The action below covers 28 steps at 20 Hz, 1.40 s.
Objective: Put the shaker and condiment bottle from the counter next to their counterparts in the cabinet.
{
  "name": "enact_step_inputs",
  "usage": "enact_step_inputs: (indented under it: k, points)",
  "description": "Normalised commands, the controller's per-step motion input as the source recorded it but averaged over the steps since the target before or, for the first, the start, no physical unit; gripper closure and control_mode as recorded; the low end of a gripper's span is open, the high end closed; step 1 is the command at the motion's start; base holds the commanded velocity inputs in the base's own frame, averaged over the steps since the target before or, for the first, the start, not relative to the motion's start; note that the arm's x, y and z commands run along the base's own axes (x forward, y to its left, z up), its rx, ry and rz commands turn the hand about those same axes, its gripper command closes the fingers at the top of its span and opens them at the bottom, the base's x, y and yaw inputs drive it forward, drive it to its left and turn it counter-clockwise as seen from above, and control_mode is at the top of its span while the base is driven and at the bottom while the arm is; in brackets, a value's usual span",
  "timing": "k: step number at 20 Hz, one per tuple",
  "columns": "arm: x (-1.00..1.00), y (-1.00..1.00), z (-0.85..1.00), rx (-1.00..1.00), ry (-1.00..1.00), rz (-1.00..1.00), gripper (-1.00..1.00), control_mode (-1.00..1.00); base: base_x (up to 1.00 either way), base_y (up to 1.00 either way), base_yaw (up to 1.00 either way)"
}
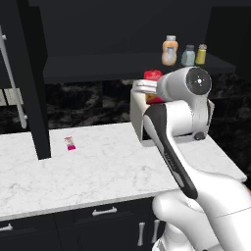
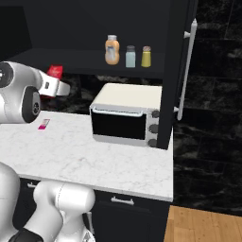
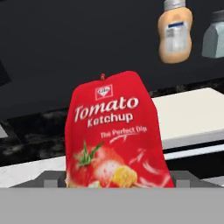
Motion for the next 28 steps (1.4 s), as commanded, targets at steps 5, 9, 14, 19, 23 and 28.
enact_step_inputs:
  k: [5, 9, 14, 19, 23, 28]
  points:
    - [0.01, -0.04, 0.47, 0.0, -0.12, 0.0, 1.0, -1.0, 0.0, 0.0, 0.0]
    - [0.2, -0.06, 0.56, 0.05, 0.0, 0.0, 1.0, -1.0, 0.0, 0.0, 0.0]
    - [0.39, -0.03, 0.6, 0.07, 0.0, 0.0, 1.0, -1.0, 0.0, 0.0, 0.0]
    - [0.42, -0.04, 0.37, 0.1, 0.01, 0.0, 1.0, -1.0, 0.0, 0.0, 0.0]
    - [0.54, -0.01, -0.16, 0.07, 0.12, 0.0, 1.0, -1.0, 0.0, 0.0, 0.0]
    - [0.4, 0.0, -0.01, -0.03, 0.04, 0.0, 1.0, -1.0, 0.0, 0.0, 0.0]
